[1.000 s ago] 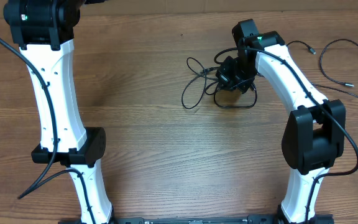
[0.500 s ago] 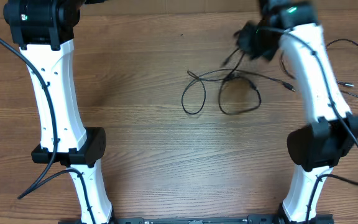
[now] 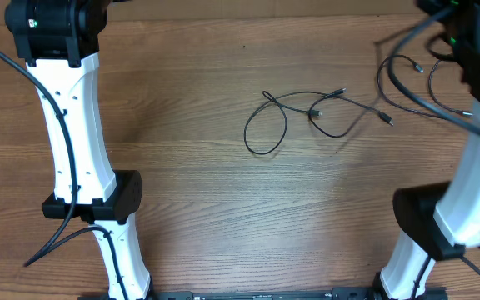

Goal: Untangle cables

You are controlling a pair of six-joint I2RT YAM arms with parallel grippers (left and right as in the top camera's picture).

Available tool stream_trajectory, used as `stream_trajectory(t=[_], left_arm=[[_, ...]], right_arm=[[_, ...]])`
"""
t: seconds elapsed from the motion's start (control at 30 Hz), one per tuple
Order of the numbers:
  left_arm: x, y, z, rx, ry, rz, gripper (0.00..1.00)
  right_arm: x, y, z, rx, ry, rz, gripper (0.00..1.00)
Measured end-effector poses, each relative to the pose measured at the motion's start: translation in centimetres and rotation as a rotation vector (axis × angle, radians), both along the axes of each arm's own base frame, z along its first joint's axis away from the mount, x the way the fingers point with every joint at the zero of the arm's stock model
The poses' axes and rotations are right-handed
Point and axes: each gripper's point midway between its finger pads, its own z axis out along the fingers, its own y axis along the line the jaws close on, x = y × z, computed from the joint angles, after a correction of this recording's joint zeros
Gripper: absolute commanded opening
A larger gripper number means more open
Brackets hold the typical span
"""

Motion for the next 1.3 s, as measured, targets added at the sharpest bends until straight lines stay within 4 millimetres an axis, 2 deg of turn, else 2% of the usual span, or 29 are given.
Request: stream_trajectory(t=[0.17,0.3,0.4,0.6,0.67,0.73,0.83,0.93,0.97,1.0,1.03,1.07,1.17,1.23,1.3], left_arm=[[0.1,0.0,0.1,-0.011,-0.006,0.006,1.00],[0.1,0.0,0.1,-0.026,-0.005,0.014,1.00],[0.1,0.0,0.1,-0.030,-0.005,0.016,1.00],[0.1,0.0,0.1,-0.047,-0.005,0.025,1.00],[0.1,0.0,0.2,-0.055,-0.007,0.029,1.00],[0.2,0.0,0.3,-0.071,-0.013,0.037,1.00],[0.3,0.0,0.6,-0.086,-0.025,0.044,0.99],[0.4,0.0,0.8,-0.103,-0.034,0.052,0.99],[0.4,0.0,0.8,-0.111,-0.036,0.056,1.00],[0.5,0.0,1.0,-0.120,-0.043,0.060,1.00],[0.5,0.0,1.1,-0.124,-0.048,0.061,1.00],[0.7,0.0,1.3,-0.129,-0.058,0.062,1.00],[0.7,-0.1,1.3,-0.137,-0.059,0.062,1.00],[0.7,-0.3,1.4,-0.142,-0.060,0.059,1.00],[0.7,-0.8,1.4,-0.146,-0.062,0.050,0.99]], right_arm=[[-4.8,-5.7,3.3,-0.153,-0.049,-0.259,0.04],[-7.9,-9.4,4.9,-0.220,-0.066,-0.423,0.04],[-11.1,-13.4,5.8,-0.255,-0.066,-0.586,0.04],[-16.4,-20.6,5.8,-0.259,-0.026,-0.846,0.04],[-17.9,-22.8,5.1,-0.236,-0.002,-0.899,0.04],[-19.1,-25.4,3.5,-0.190,0.056,-0.938,0.04],[-19.4,-28.2,-0.6,-0.069,0.171,-0.940,0.04],[-18.5,-30.4,-6.2,0.064,0.297,-0.932,0.04],[-17.7,-30.9,-8.1,0.102,0.332,-0.919,0.04],[-16.1,-31.6,-11.5,0.164,0.390,-0.886,0.04],[-14.9,-32.1,-13.4,0.188,0.409,-0.865,0.04],[-12.8,-32.7,-17.0,0.233,0.436,-0.817,0.04],[-9.1,-32.9,-23.7,0.309,0.454,-0.699,0.04],[-7.3,-31.7,-28.4,0.372,0.484,-0.603,0.04],[-6.3,-30.0,-32.3,0.434,0.511,-0.517,0.04]])
